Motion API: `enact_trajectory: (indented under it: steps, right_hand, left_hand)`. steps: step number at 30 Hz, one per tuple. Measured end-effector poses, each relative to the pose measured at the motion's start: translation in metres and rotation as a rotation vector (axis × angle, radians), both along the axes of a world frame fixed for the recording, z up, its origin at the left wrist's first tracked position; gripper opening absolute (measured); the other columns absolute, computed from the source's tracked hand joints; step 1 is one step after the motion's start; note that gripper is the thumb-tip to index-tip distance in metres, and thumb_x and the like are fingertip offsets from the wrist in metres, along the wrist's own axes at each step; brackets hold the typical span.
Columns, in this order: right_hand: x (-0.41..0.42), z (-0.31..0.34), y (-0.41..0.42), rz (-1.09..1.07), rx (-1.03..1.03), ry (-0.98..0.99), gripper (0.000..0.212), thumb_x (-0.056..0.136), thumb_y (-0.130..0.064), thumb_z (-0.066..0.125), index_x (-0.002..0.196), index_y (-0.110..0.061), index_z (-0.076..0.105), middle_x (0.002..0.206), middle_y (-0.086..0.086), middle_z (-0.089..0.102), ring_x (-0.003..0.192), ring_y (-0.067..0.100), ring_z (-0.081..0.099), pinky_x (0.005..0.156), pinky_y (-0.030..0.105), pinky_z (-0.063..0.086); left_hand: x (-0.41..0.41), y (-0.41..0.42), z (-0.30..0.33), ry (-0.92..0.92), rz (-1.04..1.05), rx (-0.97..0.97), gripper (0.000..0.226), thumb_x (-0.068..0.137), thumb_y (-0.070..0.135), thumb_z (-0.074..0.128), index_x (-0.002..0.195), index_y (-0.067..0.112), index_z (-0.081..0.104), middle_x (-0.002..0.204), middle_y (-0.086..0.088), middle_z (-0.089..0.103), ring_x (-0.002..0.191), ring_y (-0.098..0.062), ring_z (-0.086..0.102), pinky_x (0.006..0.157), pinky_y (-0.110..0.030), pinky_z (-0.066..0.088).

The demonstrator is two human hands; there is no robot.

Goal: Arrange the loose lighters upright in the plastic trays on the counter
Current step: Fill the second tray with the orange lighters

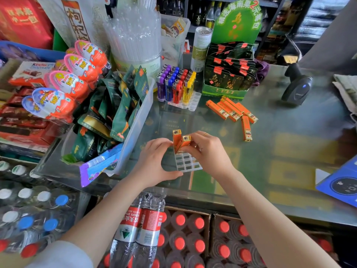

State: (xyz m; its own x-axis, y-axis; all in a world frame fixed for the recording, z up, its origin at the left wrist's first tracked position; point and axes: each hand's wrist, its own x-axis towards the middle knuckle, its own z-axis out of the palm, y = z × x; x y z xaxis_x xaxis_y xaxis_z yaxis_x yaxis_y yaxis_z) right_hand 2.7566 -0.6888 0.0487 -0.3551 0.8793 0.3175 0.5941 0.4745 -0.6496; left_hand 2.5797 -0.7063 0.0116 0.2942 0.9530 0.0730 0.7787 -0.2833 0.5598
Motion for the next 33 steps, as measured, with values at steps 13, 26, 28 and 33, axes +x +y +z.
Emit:
enact_trajectory:
  steps: [13,26,28,33]
  right_hand:
    - [-0.017,-0.006,-0.012,-0.206,0.147,-0.519,0.032,0.060,-0.028,0.084,0.054,-0.012,0.057,0.050,0.001,0.056,0.036,0.022,0.053,0.031,0.018,0.033]
    - [0.047,-0.002,0.079,-0.453,-0.130,-0.317,0.035,0.092,-0.004,0.037,0.124,-0.008,0.049,0.129,0.014,0.051,0.113,0.033,0.049,0.087,0.042,0.045]
    - [0.047,-0.002,0.092,-0.485,-0.164,-0.446,0.039,0.091,-0.002,0.037,0.128,-0.010,0.044,0.132,0.013,0.047,0.119,0.034,0.040,0.085,0.044,0.044]
    - [0.041,-0.010,0.111,-0.457,-0.158,-0.485,0.025,0.093,-0.013,0.045,0.115,-0.002,0.051,0.121,0.019,0.048,0.111,0.037,0.045,0.079,0.043,0.046]
  left_hand:
    - [-0.002,0.002,0.002,0.002,-0.020,0.027,0.079,0.054,0.065,0.055,0.120,0.022,0.051,0.125,0.009,0.048,0.119,-0.014,0.033,0.098,-0.026,0.026]
    - [-0.001,0.010,0.004,-0.040,-0.054,0.011,0.080,0.055,0.065,0.059,0.121,0.021,0.050,0.120,0.014,0.044,0.116,-0.003,0.031,0.101,-0.029,0.028]
    - [-0.001,0.012,0.003,-0.024,-0.049,0.011,0.082,0.054,0.067,0.058,0.122,0.021,0.049,0.123,0.012,0.043,0.116,-0.002,0.031,0.101,-0.029,0.027]
    - [0.000,0.012,0.000,0.013,-0.048,0.030,0.083,0.055,0.068,0.057,0.122,0.021,0.049,0.125,0.007,0.046,0.117,-0.007,0.033,0.099,-0.031,0.028]
